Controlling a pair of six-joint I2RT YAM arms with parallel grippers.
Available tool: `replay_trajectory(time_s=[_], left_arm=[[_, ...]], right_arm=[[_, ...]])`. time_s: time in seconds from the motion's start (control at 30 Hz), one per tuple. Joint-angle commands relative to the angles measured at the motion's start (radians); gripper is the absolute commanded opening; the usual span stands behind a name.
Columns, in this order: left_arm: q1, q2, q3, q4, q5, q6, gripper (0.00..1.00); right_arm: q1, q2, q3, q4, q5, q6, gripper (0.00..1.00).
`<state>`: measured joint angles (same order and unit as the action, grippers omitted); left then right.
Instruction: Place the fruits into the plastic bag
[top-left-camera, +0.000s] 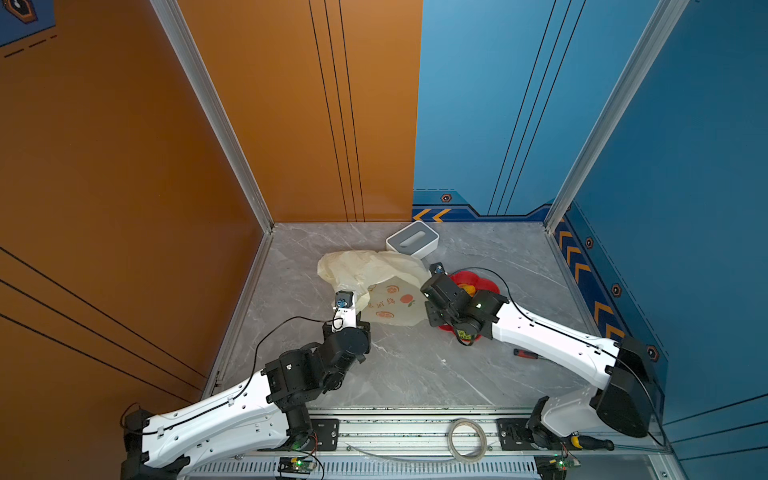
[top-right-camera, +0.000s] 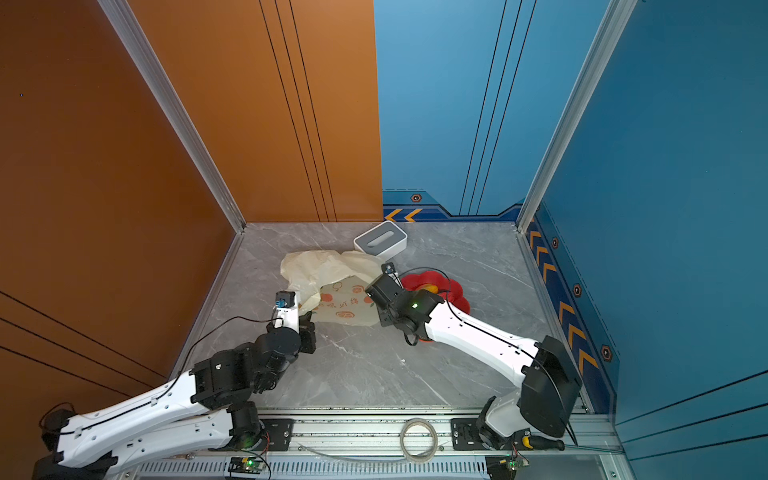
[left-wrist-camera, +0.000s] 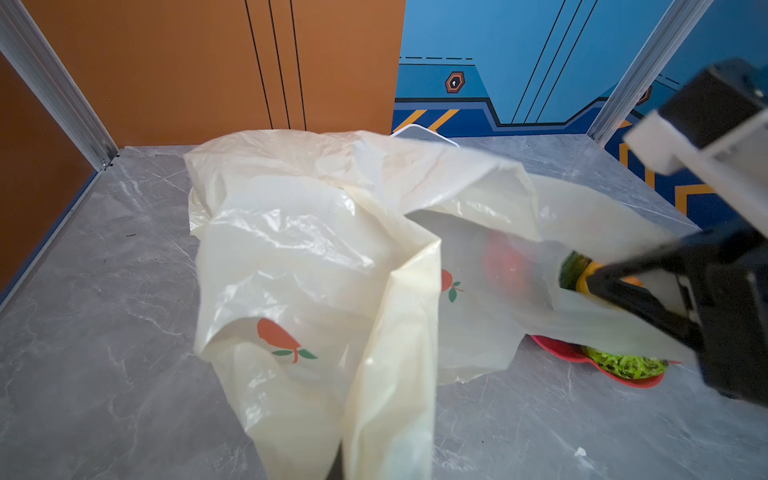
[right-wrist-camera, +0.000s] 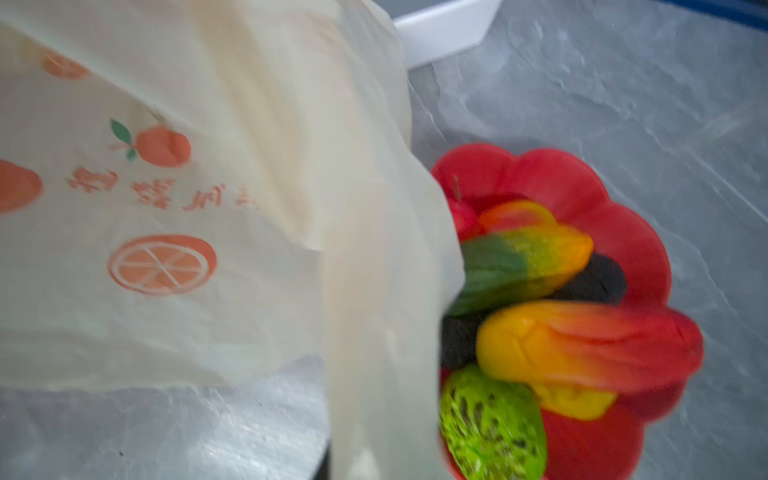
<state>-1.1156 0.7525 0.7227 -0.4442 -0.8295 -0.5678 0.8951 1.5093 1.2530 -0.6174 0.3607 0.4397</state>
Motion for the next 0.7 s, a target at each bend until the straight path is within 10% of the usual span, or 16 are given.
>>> replay_trajectory(time_s=[0.0,0.33,0.47,0.67], left_arm=[[-0.061,-0.022,-0.030,-0.040,-0.094,-0.075,0.00],[-0.354,0.178,-0.030,-0.021,-0.499,-0.340,0.00],[-0.346,0.260,-0.025,-0.005,-0.523,-0.425,0.00],[-0.221,0.292,-0.006,-0.004,-0.359,-0.455,0.00]], right_arm=[[0.004,0.092,0.122,0.084,0.007,-0.172,0.00],[-0.097,0.261,0.221,0.191,-0.001,-0.278,0.00],[-0.165,0.233,0.182,0.236,-0.108,-0.250,0.01],[-0.267,0.171,0.142,0.239,-0.317,-0.201,0.35]])
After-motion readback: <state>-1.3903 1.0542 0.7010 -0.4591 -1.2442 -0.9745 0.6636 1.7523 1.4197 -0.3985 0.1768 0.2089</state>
